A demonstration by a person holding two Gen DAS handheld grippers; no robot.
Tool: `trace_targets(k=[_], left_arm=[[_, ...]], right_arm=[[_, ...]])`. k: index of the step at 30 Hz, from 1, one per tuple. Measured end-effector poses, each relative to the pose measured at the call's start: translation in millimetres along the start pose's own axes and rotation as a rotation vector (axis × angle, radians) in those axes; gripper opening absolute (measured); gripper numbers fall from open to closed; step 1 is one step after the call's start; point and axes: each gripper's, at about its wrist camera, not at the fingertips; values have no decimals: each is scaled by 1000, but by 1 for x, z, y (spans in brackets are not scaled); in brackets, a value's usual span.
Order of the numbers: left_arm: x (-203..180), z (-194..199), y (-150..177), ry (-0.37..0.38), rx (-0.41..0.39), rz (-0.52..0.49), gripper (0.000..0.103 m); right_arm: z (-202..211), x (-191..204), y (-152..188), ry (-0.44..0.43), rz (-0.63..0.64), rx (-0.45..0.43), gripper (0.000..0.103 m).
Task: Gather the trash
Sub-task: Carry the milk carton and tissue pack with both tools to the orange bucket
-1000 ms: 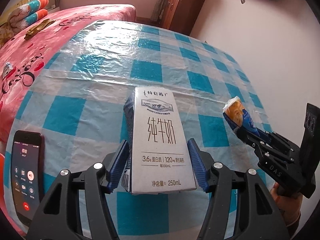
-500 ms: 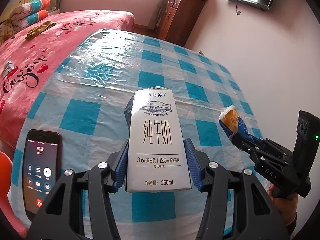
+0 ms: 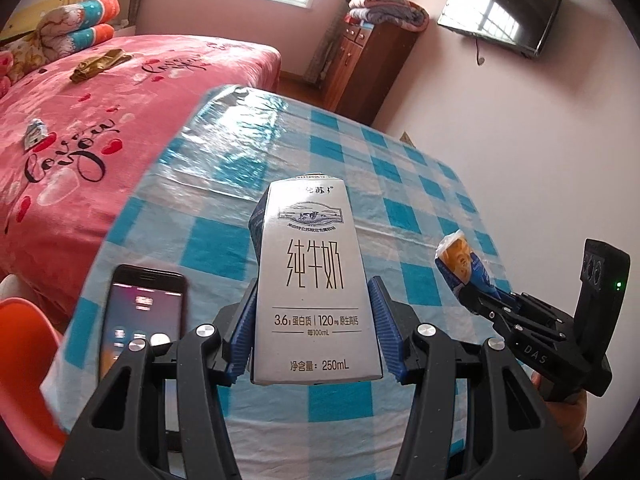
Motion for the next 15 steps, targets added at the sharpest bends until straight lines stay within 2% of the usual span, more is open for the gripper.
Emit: trace_targets(k=[15], left_arm=[[58, 44, 0, -69, -76, 91, 54]], right_arm=[[-18, 65, -23, -122, 90, 23, 30]])
Point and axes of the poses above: each gripper's, at about its wrist camera, not at the fingertips, and z roughly against the way its jaws point, x to its left, y to its underside, and after that the axes turned 10 degrees about -y, right-handed
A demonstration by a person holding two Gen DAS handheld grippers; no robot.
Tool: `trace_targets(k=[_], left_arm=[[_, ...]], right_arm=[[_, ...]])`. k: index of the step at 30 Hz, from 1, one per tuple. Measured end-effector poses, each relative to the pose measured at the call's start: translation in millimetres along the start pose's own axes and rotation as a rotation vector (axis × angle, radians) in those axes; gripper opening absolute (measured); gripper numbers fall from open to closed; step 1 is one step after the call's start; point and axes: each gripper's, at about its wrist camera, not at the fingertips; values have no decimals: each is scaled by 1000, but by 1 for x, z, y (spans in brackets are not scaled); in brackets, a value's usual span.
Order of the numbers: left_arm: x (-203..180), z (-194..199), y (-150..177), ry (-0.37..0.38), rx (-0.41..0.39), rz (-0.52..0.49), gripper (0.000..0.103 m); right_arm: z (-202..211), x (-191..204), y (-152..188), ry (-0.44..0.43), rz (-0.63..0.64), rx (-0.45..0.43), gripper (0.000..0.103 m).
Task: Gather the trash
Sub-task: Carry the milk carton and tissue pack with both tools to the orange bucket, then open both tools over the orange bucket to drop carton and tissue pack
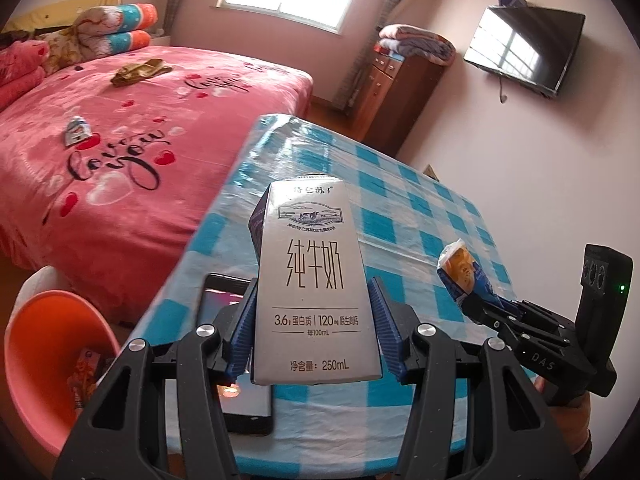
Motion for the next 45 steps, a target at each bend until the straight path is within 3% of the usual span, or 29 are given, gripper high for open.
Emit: trace_targets(k=[13, 27, 45], left_arm=[[77, 36, 11, -129, -41, 118, 54], [183, 47, 50, -294, 10, 305, 55], [252, 26, 89, -334, 73, 481, 55]], right_arm=[[-29, 87, -27, -154, 171, 45, 30], [-88, 200, -30, -305, 385, 159, 30], [-168, 288, 0, -380, 557, 294, 35]])
Point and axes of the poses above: each gripper's, at about its wrist camera, not at the fingertips, and z roughly against the way its jaws point, x to its left, y to its underside, and after that the axes turned 10 degrees about -y, right-handed
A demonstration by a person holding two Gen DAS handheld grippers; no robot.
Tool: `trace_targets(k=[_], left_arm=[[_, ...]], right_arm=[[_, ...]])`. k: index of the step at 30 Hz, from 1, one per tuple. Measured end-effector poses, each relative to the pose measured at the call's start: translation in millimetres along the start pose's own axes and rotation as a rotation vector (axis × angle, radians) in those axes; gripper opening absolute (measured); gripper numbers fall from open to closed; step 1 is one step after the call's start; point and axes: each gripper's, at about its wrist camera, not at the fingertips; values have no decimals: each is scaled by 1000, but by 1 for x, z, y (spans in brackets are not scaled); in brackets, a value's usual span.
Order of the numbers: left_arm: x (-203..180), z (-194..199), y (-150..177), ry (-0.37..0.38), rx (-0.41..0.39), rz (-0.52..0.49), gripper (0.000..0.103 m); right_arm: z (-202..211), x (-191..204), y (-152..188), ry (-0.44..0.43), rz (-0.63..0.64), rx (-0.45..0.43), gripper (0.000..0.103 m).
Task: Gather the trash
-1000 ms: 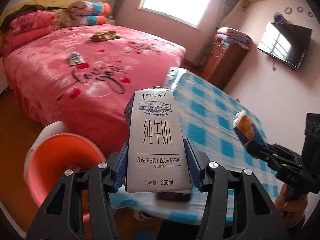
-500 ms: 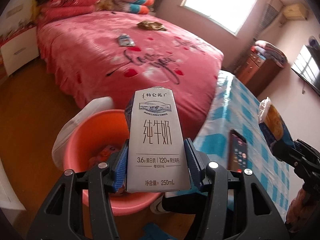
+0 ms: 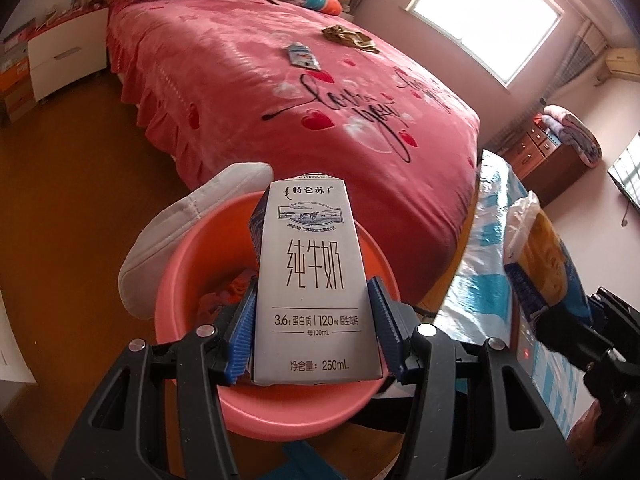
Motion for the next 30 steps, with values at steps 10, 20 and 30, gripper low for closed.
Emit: trace_targets(k=[10, 20, 30], left_arm=[[15, -27, 9, -51, 28, 28, 67], [3, -15, 6, -92, -49, -1, 81], [-26, 10, 0, -89, -133, -29, 90]], right_arm=[[-1, -18, 6, 16, -63, -51, 81], [40, -50, 25, 80, -189, -141, 90], [64, -56, 47, 138, -216, -190, 91]])
Point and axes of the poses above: each gripper's, at about its wrist camera, not at the fingertips, and z roughly against the way its jaws point, x to its left, y to its underside, and after that the axes turned 10 degrees about -y, right-handed
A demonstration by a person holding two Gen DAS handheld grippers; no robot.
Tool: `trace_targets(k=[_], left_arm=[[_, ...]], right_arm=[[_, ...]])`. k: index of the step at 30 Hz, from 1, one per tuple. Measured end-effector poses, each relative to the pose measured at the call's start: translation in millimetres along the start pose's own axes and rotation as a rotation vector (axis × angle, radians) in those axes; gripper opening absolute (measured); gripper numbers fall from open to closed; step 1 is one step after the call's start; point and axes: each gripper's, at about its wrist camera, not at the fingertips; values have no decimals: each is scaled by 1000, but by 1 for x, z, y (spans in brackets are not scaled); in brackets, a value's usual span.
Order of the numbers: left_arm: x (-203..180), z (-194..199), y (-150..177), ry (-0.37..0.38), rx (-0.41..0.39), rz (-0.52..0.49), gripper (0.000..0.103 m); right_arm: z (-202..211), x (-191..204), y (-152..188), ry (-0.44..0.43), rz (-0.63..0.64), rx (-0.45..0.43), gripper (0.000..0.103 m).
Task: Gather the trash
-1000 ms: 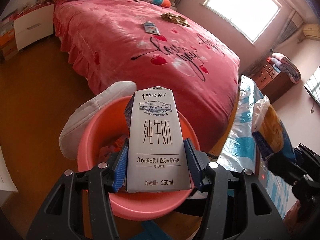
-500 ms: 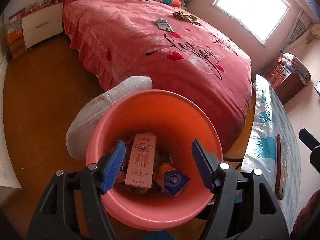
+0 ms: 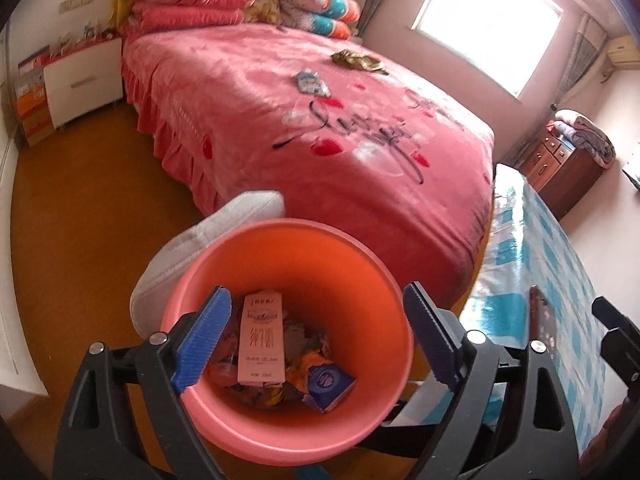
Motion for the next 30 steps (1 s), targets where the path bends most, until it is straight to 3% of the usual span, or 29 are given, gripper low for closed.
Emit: trace_targets(k=[14, 17, 30], left_arm=[[-78, 61, -4, 68, -202, -185, 93], [-96, 73, -1, 105, -238, -209, 99], [-178, 96, 12, 213, -254, -321, 99]], right_arm=[[64, -40, 20, 67, -107, -140, 92], [80, -52, 27, 92, -134, -169, 92], [139, -97, 57, 197, -230, -270, 92]])
Point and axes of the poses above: each gripper's, at about its wrist camera, not at the fingertips, and z roughly against the way its jaws point, x to its left, y to its underside, and after that the axes turned 10 degrees about -y, right-handed
